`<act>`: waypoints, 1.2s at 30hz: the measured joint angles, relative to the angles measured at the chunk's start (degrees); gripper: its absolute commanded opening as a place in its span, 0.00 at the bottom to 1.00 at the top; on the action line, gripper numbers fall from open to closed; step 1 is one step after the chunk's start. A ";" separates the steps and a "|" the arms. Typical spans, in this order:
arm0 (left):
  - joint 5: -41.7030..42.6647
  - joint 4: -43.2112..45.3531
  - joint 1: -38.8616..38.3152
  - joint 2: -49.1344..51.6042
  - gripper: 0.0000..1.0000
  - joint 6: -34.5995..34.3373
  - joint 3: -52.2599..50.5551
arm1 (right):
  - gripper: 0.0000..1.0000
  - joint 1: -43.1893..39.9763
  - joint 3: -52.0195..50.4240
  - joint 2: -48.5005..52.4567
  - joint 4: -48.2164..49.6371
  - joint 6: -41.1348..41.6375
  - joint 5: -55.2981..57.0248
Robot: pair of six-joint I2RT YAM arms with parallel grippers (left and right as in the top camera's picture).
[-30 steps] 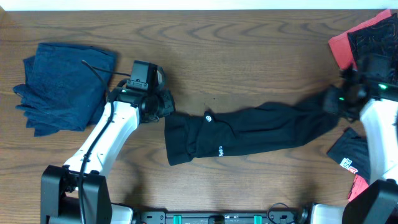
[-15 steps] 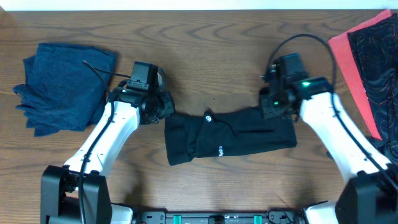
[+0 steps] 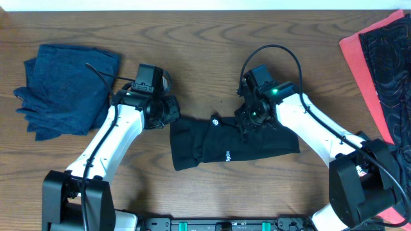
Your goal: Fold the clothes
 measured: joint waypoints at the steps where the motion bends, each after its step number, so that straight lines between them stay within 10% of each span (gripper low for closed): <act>1: 0.00 0.00 0.00 0.00 0.17 0.00 0.00 | 0.60 -0.04 0.00 0.00 -0.02 0.00 -0.17; 17: 0.00 -1.16 0.00 0.00 0.17 0.00 0.00 | 0.57 -8.04 7.26 -15.28 -6.88 0.22 4.09; 36: 0.00 -1.44 0.00 0.00 0.17 0.00 0.00 | 0.51 0.22 1.81 3.26 -4.00 0.87 2.21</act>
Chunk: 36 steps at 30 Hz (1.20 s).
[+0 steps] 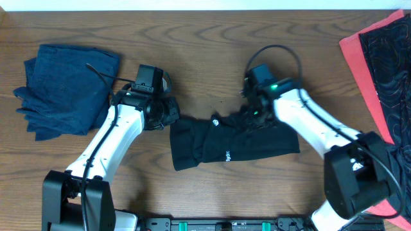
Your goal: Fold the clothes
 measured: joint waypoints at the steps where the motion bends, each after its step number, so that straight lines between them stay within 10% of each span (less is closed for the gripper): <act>1: 0.02 -0.37 0.00 0.00 0.17 0.02 0.00 | 0.51 1.27 0.00 0.42 0.04 -0.59 -0.90; 15: 0.02 -5.57 0.00 0.00 0.66 -0.15 -0.44 | 0.53 3.67 0.00 2.27 0.85 -1.40 -2.45; 29: 10.14 4.31 -0.28 8.07 0.73 -1.86 -8.48 | 0.54 3.67 0.00 2.27 1.60 -1.40 -2.27; 32: 13.11 6.43 -1.20 9.07 0.66 -2.03 -8.15 | 0.54 3.67 0.00 2.27 1.64 -1.40 -2.25; 36: 16.37 8.83 -3.91 11.41 0.14 -2.62 -7.63 | 0.54 3.67 0.00 2.27 1.64 -1.40 -2.19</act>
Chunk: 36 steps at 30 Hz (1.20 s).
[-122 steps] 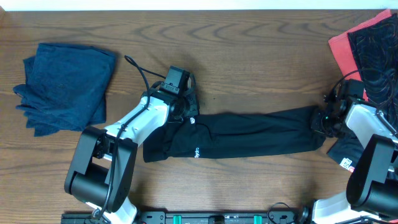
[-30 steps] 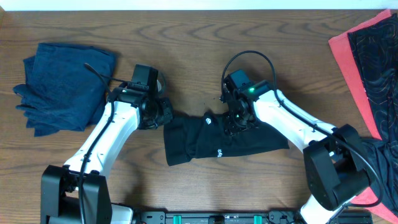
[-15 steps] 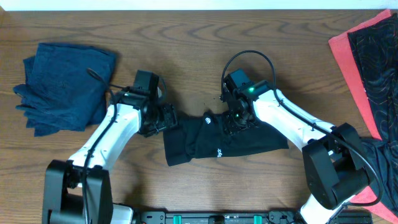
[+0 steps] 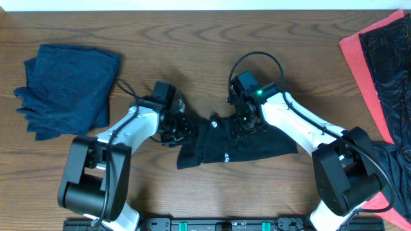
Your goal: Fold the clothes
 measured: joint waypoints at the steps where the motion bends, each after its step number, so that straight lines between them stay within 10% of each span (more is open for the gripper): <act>1: 0.31 0.35 -0.55 0.57 0.06 -0.02 -0.02 | 0.54 0.00 0.00 0.00 0.04 0.00 0.04; 16: 1.95 -6.16 9.03 -3.28 0.06 3.82 -0.11 | 0.65 0.00 0.85 0.15 -0.57 0.46 0.00; 24: 1.07 -11.76 19.34 -6.12 0.06 8.37 0.66 | 0.91 -0.55 10.19 0.17 -6.71 0.74 1.20; 36: -4.44 -25.22 25.38 -6.19 0.06 14.97 14.05 | 0.90 -5.75 7.52 0.17 -4.70 -0.72 3.37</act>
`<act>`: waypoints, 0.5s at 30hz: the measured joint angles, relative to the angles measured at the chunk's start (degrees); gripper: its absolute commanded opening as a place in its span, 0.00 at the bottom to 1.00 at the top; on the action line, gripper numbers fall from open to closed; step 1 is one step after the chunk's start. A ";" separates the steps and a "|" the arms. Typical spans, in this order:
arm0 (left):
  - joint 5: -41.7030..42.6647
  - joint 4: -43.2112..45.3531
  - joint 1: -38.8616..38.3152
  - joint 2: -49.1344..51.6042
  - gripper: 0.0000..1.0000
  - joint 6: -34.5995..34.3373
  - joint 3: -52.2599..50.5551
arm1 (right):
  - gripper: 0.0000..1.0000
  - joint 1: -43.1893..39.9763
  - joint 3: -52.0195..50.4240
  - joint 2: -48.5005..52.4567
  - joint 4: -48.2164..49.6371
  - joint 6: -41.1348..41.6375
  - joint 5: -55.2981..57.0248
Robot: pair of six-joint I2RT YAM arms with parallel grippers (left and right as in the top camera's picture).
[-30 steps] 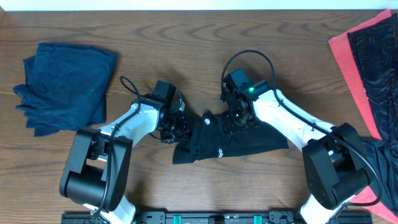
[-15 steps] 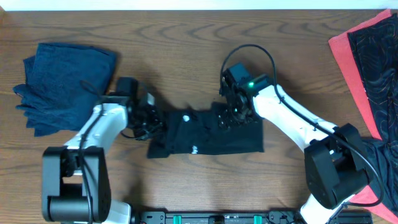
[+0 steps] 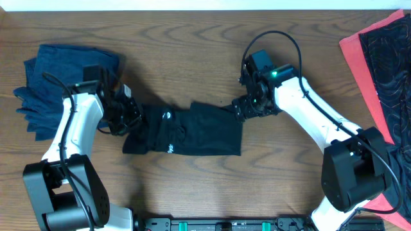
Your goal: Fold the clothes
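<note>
A black garment [image 3: 192,131] with a small white logo lies flat left of the table's middle, long side running left to right. My left gripper [image 3: 130,120] is at its left end, shut on the bunched edge there. My right gripper [image 3: 238,109] sits at the garment's upper right corner, its fingers closed on the cloth. The fingertips of both are partly hidden by the black fabric and the gripper bodies.
A folded dark blue garment [image 3: 61,86] lies at the far left, just behind my left arm. At the right edge a red cloth [image 3: 363,58] has a dark patterned cloth [image 3: 392,64] on top of it. Bare wooden table [image 3: 192,58] shows behind the arms.
The black garment now lies well to the left of where it was. My left gripper has moved left with its left end. My right gripper is now at the upper right corner rather than over the middle.
The black garment first lay at the table's middle, my left gripper by its upper left corner and my right on its top edge. Then my left gripper was closed on the bunched left edge. Now the garment lies further left, held between both grippers.
</note>
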 measured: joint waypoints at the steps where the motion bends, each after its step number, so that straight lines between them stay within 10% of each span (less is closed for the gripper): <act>1: -0.15 -0.35 -0.02 -0.04 0.06 0.13 0.87 | 0.90 0.07 -0.98 0.04 0.79 -0.13 -0.04; 15: 0.15 -3.39 -4.90 -0.04 0.06 -0.61 8.28 | 0.87 4.37 -4.81 6.97 7.34 -0.81 0.20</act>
